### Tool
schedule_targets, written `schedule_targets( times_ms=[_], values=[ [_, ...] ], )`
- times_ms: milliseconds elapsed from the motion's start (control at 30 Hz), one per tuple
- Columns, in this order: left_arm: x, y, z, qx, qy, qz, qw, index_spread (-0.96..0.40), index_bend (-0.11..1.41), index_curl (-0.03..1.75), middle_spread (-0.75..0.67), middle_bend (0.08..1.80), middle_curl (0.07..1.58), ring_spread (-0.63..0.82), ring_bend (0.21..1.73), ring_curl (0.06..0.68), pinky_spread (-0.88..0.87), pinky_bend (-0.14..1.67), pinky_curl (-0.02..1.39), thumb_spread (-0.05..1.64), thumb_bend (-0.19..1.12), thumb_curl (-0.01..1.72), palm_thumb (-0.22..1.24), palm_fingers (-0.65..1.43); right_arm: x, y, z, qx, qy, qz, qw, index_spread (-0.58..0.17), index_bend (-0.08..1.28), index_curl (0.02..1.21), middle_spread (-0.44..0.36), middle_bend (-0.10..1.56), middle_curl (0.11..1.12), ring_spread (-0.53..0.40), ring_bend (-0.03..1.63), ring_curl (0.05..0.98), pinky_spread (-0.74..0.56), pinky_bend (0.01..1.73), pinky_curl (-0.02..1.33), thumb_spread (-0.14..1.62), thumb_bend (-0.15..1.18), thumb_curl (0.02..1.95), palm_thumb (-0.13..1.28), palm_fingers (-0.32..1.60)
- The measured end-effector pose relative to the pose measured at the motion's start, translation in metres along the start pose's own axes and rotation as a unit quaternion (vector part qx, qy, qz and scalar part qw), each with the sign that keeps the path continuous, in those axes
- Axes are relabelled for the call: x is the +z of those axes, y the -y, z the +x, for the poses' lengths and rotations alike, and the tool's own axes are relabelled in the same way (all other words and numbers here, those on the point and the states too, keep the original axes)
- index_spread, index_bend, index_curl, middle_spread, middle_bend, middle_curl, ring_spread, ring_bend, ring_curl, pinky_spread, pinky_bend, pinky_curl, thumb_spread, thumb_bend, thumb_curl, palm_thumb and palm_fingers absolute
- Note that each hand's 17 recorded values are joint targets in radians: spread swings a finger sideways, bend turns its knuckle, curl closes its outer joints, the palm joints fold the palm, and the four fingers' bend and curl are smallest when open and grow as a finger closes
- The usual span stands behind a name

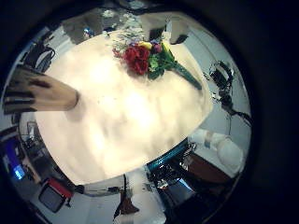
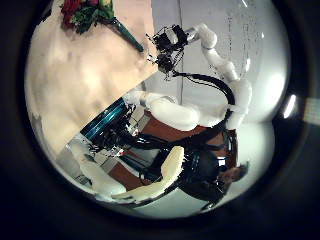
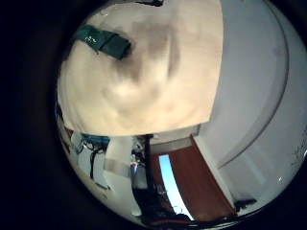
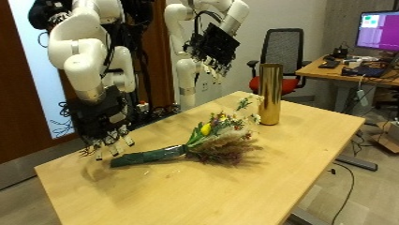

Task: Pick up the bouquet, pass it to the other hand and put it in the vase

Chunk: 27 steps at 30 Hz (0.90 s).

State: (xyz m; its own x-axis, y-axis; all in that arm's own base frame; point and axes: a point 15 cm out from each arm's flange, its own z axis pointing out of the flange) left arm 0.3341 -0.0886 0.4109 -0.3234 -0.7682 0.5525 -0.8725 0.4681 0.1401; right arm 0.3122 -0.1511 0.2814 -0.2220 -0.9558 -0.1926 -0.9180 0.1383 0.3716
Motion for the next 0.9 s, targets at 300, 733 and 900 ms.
schedule_targets(
  times_ms=[300, 733, 900],
  values=[
    [-0.003, 0.002, 0.0, 0.004, 0.002, 0.008, 1.0, 0.33, 0.17, 0.31, 0.54, 0.18, 0.26, 0.65, 0.42, 0.22, 0.58, 0.2, 0.31, 0.78, -0.04, 0.33, 0.21, -0.02, -0.003, 0.023, -0.027, 0.025, 0.045, 0.047, 0.998, -0.202, 0.15, 0.24, 0.102, 0.28, 0.34, 0.16, 0.58, 0.204, 0.33, 0.49, 0.28, 1.04, -0.03, 0.36, 0.64, 0.21],
    [-0.004, 0.002, 0.005, 0.008, 0.004, 0.012, 0.9999, 0.33, 0.17, 0.31, 0.54, 0.18, 0.26, 0.65, 0.42, 0.218, 0.58, 0.2, 0.31, 0.79, -0.04, 0.33, 0.21, -0.02, 0.036, 0.038, -0.042, 0.051, 0.022, 0.056, 0.997, -0.152, 0.16, 0.26, 0.142, 0.31, 0.35, 0.163, 0.6, 0.201, 0.33, 0.47, 0.26, 1.04, -0.02, 0.36, 0.61, 0.23],
    [-0.005, 0.006, 0.005, 0.008, 0.005, 0.012, 0.9999, 0.33, 0.17, 0.31, 0.54, 0.18, 0.26, 0.65, 0.42, 0.217, 0.58, 0.19, 0.31, 0.79, -0.04, 0.32, 0.21, -0.02, 0.037, 0.038, -0.042, 0.052, 0.022, 0.054, 0.997, -0.151, 0.16, 0.27, 0.138, 0.31, 0.35, 0.149, 0.59, 0.2, 0.32, 0.46, 0.26, 1.04, -0.02, 0.36, 0.63, 0.24]
  ],
)
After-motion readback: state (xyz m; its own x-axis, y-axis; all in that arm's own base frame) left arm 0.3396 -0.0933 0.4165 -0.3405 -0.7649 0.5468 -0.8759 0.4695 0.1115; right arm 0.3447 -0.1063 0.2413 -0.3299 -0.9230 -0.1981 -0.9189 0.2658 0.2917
